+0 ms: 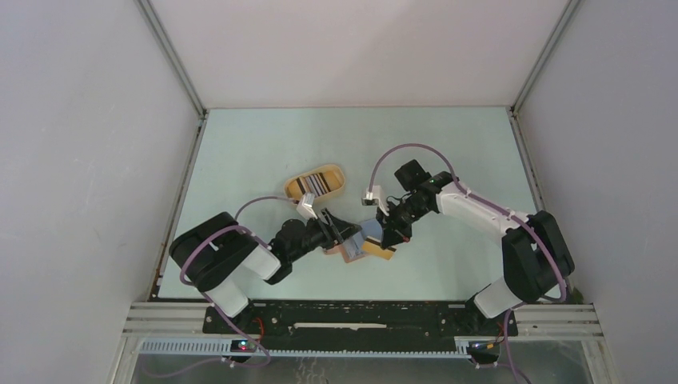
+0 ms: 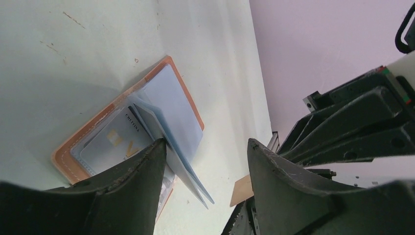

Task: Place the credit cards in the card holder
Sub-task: Turn over the card slot in the card holder.

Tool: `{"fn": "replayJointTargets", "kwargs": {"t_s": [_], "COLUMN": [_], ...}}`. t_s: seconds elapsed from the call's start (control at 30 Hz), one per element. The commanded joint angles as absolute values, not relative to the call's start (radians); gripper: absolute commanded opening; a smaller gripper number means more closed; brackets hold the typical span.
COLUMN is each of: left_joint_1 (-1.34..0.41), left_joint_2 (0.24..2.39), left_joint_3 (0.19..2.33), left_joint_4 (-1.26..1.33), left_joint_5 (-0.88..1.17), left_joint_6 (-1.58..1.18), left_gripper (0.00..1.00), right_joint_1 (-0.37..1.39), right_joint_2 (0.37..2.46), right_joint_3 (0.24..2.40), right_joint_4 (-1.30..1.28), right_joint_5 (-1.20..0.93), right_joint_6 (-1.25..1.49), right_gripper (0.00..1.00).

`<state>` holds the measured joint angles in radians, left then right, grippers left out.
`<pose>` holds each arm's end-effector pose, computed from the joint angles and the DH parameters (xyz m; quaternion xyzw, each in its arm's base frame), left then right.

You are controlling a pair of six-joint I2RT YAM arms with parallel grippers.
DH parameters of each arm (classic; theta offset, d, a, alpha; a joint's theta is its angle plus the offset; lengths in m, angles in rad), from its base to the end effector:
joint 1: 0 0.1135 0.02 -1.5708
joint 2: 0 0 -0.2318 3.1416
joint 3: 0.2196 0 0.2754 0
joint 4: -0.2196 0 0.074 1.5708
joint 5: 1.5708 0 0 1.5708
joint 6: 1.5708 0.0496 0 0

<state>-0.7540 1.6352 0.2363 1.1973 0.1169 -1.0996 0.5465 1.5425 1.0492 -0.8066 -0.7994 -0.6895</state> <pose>0.1861 -0.1827 0.0656 -0.0966 0.7682 -0.5320 0.3428 0.2444 0.1903 0.1661 -0.5717 0.7135 0.3757 0.1516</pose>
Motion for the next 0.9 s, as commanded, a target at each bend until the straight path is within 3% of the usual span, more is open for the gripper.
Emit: {"fn": "replayJointTargets", "kwargs": {"t_s": [0.0,0.87], "left_joint_1": [-0.748,-0.740], "left_joint_2": [1.645,1.665], "left_joint_3": [0.219,0.224], "left_joint_4": [1.260,1.270], "left_joint_5": [0.133,0.149], "left_joint_6": [-1.104,-1.107], "left_gripper": [0.66,0.64], "right_joint_1": [0.593,0.650], "right_joint_2": [1.488,1.451], "right_joint_3": [1.023,1.000], "right_joint_4": [-0.698,-0.685], "right_joint_5": [-0.700,-0.708], "right_joint_6": [-0.672,-0.701], "right_gripper": [0.00,0.00]}}
